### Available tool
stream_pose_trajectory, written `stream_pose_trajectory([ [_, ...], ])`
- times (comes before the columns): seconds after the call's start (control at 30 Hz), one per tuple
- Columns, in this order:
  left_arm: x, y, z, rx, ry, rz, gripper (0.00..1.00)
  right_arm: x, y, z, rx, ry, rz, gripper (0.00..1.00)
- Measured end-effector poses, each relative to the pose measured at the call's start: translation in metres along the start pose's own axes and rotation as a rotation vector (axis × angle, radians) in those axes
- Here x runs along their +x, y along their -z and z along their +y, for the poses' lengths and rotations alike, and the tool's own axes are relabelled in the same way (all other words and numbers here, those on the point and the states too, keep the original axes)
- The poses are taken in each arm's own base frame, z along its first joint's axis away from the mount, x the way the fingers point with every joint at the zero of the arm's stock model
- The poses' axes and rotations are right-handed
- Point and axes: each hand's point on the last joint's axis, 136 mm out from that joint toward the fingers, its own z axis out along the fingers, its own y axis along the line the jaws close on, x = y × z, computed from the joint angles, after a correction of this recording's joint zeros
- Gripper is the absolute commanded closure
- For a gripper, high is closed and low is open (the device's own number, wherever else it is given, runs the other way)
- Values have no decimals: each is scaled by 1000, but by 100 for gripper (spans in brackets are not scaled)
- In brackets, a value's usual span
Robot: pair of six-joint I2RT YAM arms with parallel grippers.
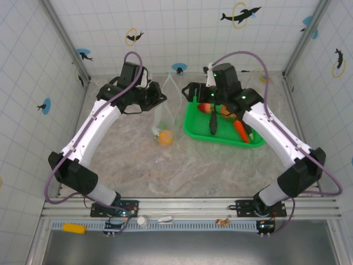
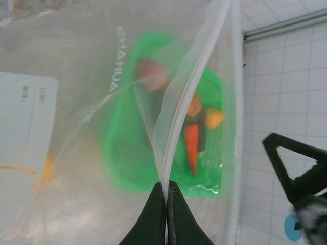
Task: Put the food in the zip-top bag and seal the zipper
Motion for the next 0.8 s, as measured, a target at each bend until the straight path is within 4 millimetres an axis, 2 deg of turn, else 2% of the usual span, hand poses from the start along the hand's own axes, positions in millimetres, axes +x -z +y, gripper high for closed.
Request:
stream_pose_trajectory([
  [0.07,-1,-2,-3,12,-2,0,100,-14,20,-15,2,-28,-75,0],
  [0.13,-1,-6,-4,15,-5,6,100,-19,34,-37,33,-59,-116,1],
  [0.23,3,-13,-5,13,-9,24,100,-15,39,-80,153,-91,-117,1],
  [0.3,5,-17,-6,13,-14,31,100,-3,34,-103,239,-78,-89,0],
  [0.4,7,-19,-5,4,-29,30,100,34,24,-139,386,-35,-20,0],
  [0.43,7,-19,-4,-1,-31,30,100,53,20,-157,445,-34,11,0],
  [0.57,8,-19,0,-17,-46,34,100,103,15,-206,564,-41,98,0],
  [0.63,10,-21,3,-25,-48,38,100,109,12,-223,623,-6,134,1],
  [0.8,25,-30,28,-76,-25,77,100,109,-17,-252,716,102,244,3],
])
